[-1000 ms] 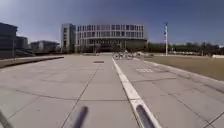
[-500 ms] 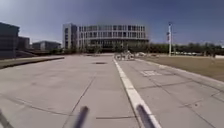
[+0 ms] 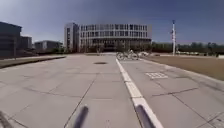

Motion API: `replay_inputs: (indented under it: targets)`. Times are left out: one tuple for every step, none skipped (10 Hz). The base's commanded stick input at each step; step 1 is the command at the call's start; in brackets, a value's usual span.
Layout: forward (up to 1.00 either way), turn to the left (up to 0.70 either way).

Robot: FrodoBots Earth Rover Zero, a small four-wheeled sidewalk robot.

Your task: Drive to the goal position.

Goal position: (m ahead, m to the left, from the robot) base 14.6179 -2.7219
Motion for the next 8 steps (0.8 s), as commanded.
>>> replay_inputs:
  targets:
    - [0.70,0.00]
    - [0.70,0.00]
    - [0.70,0.00]
    - [0.70,0.00]
    - [0.70,0.00]
    - [0.70,0.00]
    - [0.70,0.00]
    - [0.70,0.00]
